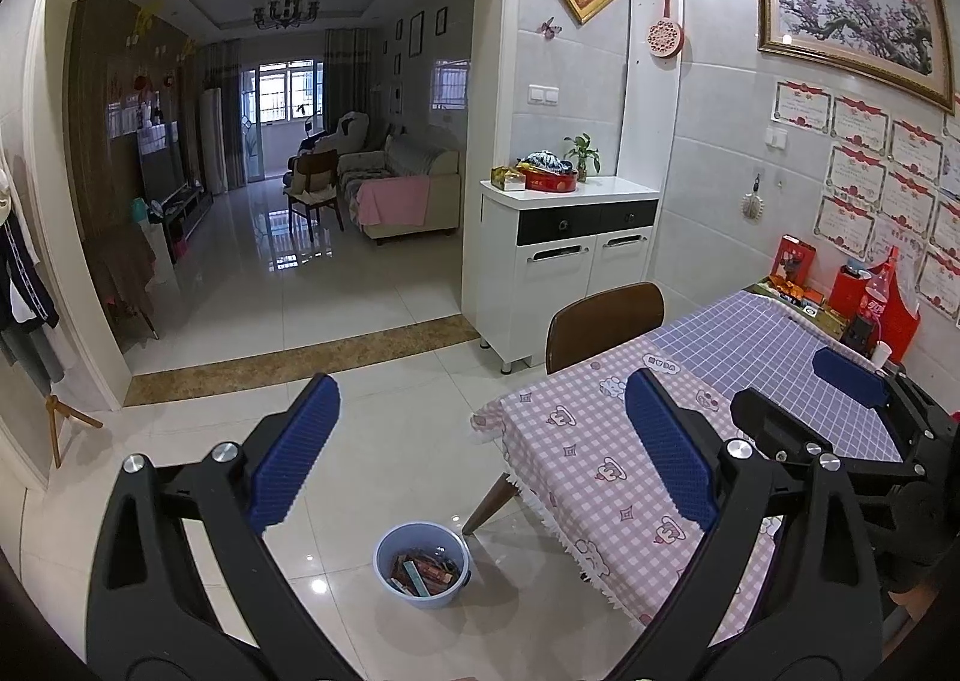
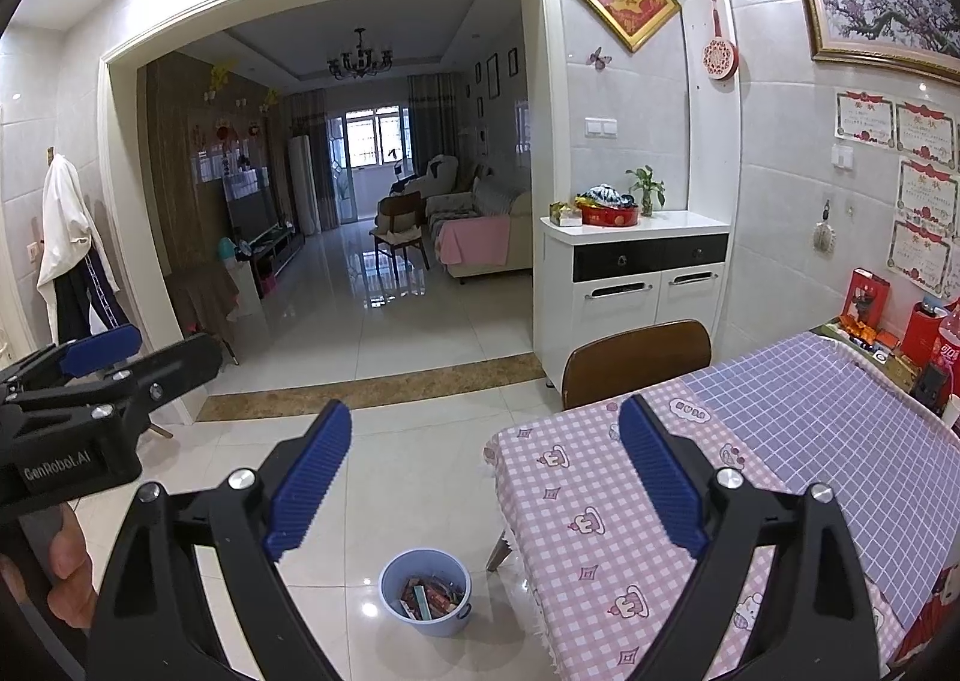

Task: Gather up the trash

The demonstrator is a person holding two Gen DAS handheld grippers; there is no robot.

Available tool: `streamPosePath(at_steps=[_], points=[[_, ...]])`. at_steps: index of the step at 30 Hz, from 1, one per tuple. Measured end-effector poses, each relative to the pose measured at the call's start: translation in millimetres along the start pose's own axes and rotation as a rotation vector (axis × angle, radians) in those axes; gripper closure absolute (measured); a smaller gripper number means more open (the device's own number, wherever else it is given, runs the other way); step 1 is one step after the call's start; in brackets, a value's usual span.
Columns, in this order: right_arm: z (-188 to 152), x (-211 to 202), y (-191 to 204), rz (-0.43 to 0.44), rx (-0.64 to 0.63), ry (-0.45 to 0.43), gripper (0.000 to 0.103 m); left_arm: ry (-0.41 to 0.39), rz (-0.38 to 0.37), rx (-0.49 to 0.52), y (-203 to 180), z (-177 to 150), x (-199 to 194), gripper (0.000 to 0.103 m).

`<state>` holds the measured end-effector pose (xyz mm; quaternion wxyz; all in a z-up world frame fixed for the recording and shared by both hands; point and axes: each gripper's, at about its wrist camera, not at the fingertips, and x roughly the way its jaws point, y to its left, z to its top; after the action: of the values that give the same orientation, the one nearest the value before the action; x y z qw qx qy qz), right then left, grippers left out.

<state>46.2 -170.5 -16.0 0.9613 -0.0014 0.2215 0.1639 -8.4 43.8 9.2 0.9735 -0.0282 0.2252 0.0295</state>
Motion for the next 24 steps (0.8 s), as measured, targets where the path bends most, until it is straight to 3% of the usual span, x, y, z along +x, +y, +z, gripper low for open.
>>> streamPosePath(at_steps=[24], points=[[4, 11, 6, 0.007, -0.006, 0.023, 0.014, 0.01, 0.013, -0.012, 1, -5, 4, 0.009]])
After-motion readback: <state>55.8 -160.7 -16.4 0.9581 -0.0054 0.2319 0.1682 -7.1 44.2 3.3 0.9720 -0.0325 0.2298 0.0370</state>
